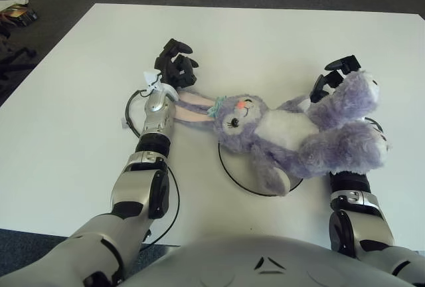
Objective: Put the doll into the plate.
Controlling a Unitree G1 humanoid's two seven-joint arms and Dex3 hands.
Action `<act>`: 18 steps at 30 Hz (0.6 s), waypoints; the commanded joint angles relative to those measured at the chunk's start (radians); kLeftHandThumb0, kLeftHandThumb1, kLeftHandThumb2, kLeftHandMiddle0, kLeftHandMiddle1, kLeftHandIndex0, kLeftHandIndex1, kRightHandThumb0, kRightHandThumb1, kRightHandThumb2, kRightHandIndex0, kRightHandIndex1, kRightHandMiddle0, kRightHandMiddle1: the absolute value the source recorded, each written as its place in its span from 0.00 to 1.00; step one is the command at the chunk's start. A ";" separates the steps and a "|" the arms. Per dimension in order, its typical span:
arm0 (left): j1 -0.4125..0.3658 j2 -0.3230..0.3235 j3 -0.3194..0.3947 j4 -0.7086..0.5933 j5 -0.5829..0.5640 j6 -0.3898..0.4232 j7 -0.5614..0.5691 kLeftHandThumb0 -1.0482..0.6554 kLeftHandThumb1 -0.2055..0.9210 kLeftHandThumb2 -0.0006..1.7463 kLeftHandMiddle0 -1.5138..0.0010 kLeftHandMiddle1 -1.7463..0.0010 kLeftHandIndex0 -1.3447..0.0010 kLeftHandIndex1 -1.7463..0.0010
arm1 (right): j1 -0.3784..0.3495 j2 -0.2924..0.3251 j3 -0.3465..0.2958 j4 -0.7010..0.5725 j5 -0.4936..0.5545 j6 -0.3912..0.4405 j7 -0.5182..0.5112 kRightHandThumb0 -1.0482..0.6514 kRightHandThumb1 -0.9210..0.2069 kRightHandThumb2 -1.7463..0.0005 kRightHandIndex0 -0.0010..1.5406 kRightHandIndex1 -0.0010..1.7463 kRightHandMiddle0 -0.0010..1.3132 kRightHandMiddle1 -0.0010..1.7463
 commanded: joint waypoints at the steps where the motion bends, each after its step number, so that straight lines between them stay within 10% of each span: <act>1: 0.059 -0.024 -0.026 -0.078 0.021 -0.003 0.029 0.61 0.46 0.76 0.67 0.00 0.64 0.00 | 0.027 0.030 -0.001 -0.016 0.023 0.034 0.009 0.61 0.76 0.08 0.52 0.99 0.43 1.00; 18: 0.132 -0.059 -0.026 -0.186 0.027 -0.020 0.098 0.61 0.45 0.77 0.66 0.00 0.63 0.00 | 0.092 0.073 0.000 -0.179 0.073 0.188 0.034 0.61 0.80 0.07 0.55 0.93 0.48 1.00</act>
